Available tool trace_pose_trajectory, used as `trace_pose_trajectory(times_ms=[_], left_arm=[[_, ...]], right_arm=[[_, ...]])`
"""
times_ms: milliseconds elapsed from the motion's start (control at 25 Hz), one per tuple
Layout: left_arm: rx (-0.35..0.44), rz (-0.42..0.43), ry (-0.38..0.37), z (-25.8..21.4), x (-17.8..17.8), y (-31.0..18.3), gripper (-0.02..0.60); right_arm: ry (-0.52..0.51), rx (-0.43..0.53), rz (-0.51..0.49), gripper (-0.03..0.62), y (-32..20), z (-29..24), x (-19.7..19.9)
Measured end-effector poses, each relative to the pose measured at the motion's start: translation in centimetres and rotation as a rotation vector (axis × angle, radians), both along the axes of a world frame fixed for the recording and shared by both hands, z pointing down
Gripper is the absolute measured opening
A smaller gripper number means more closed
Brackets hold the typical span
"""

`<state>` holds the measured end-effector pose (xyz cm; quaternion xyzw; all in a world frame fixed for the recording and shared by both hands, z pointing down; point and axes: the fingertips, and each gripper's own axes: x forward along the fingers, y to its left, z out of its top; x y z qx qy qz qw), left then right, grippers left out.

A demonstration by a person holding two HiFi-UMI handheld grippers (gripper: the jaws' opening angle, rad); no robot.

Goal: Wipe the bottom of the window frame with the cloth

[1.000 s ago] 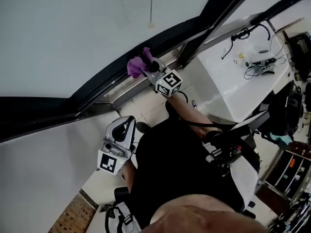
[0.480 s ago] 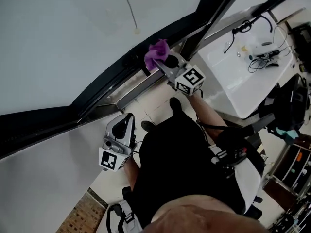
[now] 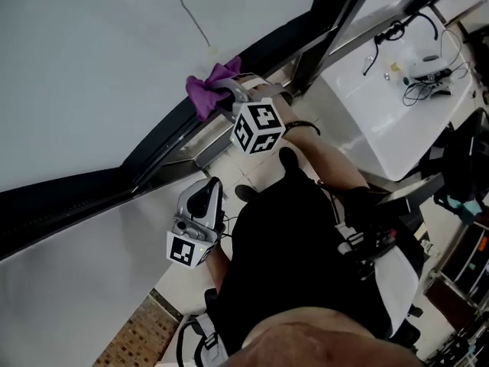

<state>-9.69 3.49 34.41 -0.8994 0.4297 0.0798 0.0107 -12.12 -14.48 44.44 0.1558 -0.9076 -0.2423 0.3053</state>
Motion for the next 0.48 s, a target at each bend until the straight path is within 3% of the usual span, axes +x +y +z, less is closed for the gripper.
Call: trace_pose_trajectory(times_ms=[40,120,160,240,320,360,400,480], left_arm=[[-0.005,-0.008,-0.001,0.1,-0.3,-0.1,0.002],[-0.005,-0.023,-0.002,0.1,-1.0,-0.3,0.001],[-0.001,-0.029,0.0,0.1,-1.3,-0.4,0.002],[-0.004,-0.037,0.006,0.3,-1.8,-0.6,0.002],[-0.015,-0.037,0.013,0.4,-1.9,-1.0,0.002],[-0.017,-0.032,0.016,0.3,-1.7,-1.2,0.002],[-0.018,-0.023,0.016,0.2,-1.4,-1.3,0.001],[-0.019,0.005,0.001,0.1,-0.3,-1.3,0.001]], right_arm=[[0.06,0.01,-0.031,0.066,1.8,0.3,1.0],[0.097,-0.112,-0.115,0.066,5.8,0.6,3.8],[0.057,-0.219,-0.164,0.064,7.5,0.4,5.2],[-0.171,-0.426,-0.201,0.065,8.1,-1.0,7.4],[-0.493,-0.539,-0.087,0.066,3.8,-2.4,8.7],[-0.61,-0.543,0.007,0.065,0.5,-2.3,8.8],[-0.663,-0.525,0.092,0.066,-2.5,-1.6,8.3],[-0.618,-0.467,0.188,0.066,-6.3,0.7,5.9]])
